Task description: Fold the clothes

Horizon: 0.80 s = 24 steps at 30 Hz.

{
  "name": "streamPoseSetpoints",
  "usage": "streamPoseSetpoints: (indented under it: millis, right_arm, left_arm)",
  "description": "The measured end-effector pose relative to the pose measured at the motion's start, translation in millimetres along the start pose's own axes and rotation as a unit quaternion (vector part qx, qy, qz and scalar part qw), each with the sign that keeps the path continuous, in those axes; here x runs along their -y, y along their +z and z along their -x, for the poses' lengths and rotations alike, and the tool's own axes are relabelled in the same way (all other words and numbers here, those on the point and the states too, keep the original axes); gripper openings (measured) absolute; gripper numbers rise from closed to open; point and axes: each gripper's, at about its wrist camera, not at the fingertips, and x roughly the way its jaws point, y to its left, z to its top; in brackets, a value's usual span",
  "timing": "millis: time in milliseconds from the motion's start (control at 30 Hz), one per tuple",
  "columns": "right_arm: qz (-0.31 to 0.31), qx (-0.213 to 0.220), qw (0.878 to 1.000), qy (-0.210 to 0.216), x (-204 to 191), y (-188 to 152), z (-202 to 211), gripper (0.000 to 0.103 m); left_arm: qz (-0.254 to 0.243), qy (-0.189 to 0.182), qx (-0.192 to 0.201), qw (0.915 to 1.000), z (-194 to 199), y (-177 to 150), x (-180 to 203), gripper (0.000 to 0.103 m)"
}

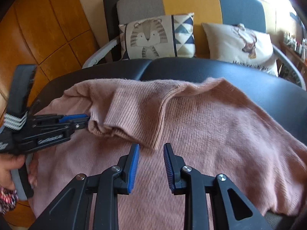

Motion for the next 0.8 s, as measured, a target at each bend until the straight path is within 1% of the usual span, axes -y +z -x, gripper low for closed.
streamPoseSetpoints:
  millis: [67, 133, 200, 267, 333, 367, 400, 500, 533, 567, 600, 633, 767, 800]
  right_arm:
    - [-0.015, -0.007, 1.0, 0.007, 5, 5, -8, 0.026]
    - [-0.03, -0.011, 0.999, 0.014, 11, 10, -14, 0.026]
    - [-0.041, -0.013, 0.999, 0.02, 14, 13, -18, 0.026]
    - [-0.046, -0.016, 0.998, 0.028, 17, 14, -21, 0.026]
    - [-0.047, -0.02, 0.998, 0.035, 17, 15, -23, 0.026]
    - [-0.046, -0.023, 0.998, 0.039, 16, 14, -24, 0.026]
    - [-0.046, -0.025, 0.998, 0.041, 16, 14, -25, 0.026]
    - [-0.046, -0.026, 0.998, 0.044, 15, 15, -27, 0.026]
    - [-0.047, -0.025, 0.998, 0.046, 15, 15, -27, 0.026]
    - [-0.046, -0.025, 0.997, 0.049, 15, 15, -27, 0.026]
    - [-0.045, -0.025, 0.997, 0.052, 16, 15, -27, 0.026]
    - [-0.042, -0.027, 0.997, 0.052, 16, 15, -27, 0.026]
    - [-0.041, -0.025, 0.998, 0.051, 15, 16, -31, 0.026]
    - [-0.042, -0.023, 0.998, 0.051, 16, 16, -31, 0.026]
  left_arm:
    - [0.019, -0.02, 0.007, 0.9996, 2, 0, -6, 0.021]
    - [0.036, -0.03, 0.012, 0.9988, 3, -1, -12, 0.021]
    - [0.051, -0.032, 0.021, 0.9979, 6, -3, -17, 0.022]
    - [0.062, -0.044, 0.026, 0.9967, 8, -2, -19, 0.022]
    - [0.072, -0.062, 0.026, 0.9952, 7, 0, -21, 0.029]
    - [0.077, -0.077, 0.019, 0.9939, 5, 1, -21, 0.038]
    - [0.083, -0.092, 0.017, 0.9921, 4, 3, -21, 0.044]
    - [0.111, -0.129, 0.024, 0.9851, 5, 6, -23, 0.047]
    - [0.121, -0.133, 0.028, 0.9834, 6, 7, -25, 0.05]
    - [0.13, -0.135, 0.033, 0.9817, 7, 7, -27, 0.058]
    - [0.131, -0.129, 0.031, 0.9825, 5, 9, -26, 0.063]
    - [0.13, -0.121, 0.027, 0.9838, 3, 10, -25, 0.063]
    - [0.096, -0.069, -0.004, 0.993, -13, 10, -15, 0.063]
    - [0.085, -0.06, 0.0, 0.9946, -14, 9, -12, 0.063]
